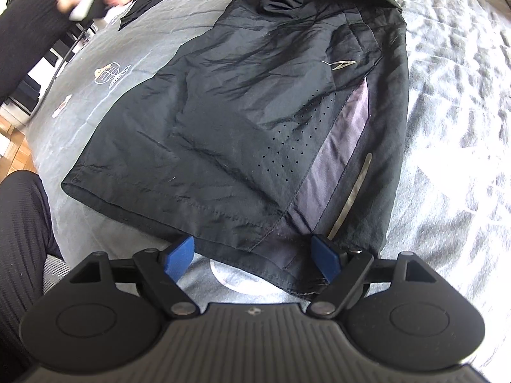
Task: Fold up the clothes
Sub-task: 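Open the left tool, release the waistband and lift away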
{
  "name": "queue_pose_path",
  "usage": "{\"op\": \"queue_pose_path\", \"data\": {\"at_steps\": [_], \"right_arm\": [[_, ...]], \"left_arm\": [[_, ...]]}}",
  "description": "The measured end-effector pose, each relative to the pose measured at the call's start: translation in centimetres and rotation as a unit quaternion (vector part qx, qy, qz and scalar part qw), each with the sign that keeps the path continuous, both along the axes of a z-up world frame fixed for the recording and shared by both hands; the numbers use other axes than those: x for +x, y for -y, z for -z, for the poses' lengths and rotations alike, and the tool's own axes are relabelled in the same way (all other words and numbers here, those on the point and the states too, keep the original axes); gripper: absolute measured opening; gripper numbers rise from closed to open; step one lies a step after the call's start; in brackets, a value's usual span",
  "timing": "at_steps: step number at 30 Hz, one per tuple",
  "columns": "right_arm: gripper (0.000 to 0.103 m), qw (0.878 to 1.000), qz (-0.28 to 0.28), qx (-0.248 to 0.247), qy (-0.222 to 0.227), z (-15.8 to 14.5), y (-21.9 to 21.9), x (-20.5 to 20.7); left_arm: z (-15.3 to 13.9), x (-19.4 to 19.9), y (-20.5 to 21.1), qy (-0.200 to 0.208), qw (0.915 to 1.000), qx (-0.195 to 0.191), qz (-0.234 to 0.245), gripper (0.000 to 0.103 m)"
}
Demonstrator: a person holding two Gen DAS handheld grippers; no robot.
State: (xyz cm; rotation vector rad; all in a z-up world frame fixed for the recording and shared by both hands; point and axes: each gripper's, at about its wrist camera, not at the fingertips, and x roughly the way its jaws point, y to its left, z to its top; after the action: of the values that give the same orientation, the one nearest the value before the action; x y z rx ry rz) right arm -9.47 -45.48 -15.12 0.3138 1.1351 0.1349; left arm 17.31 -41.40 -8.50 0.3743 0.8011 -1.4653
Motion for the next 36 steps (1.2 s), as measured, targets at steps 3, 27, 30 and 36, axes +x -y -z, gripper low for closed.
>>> {"op": "queue_pose_path", "data": {"at_steps": [3, 27, 30, 36], "right_arm": [[0.083, 1.0, 0.0, 0.0, -0.001, 0.1, -0.1, 0.3], [0.088, 1.0, -0.01, 0.0, 0.006, 0.3, -0.3, 0.0], [0.088, 1.0, -0.008, 0.0, 0.006, 0.4, -0.9, -0.4], [0.088, 1.0, 0.007, 0.016, 0.023, -0.7, -0.6, -0.7]], "left_arm": [[-0.1, -1.9, -2.0, -0.014, 0.9997, -0.019, 0.005, 0.061], [12.8, 14.0, 2.6, -0.302, 0.9468, -0.031, -0.106, 0.034], [11.4, 13.8, 2.8, -0.292, 0.9498, -0.026, -0.11, 0.036], [5.2, 8.6, -0.7, -0.217, 0.9726, -0.039, -0.075, 0.079]]}}
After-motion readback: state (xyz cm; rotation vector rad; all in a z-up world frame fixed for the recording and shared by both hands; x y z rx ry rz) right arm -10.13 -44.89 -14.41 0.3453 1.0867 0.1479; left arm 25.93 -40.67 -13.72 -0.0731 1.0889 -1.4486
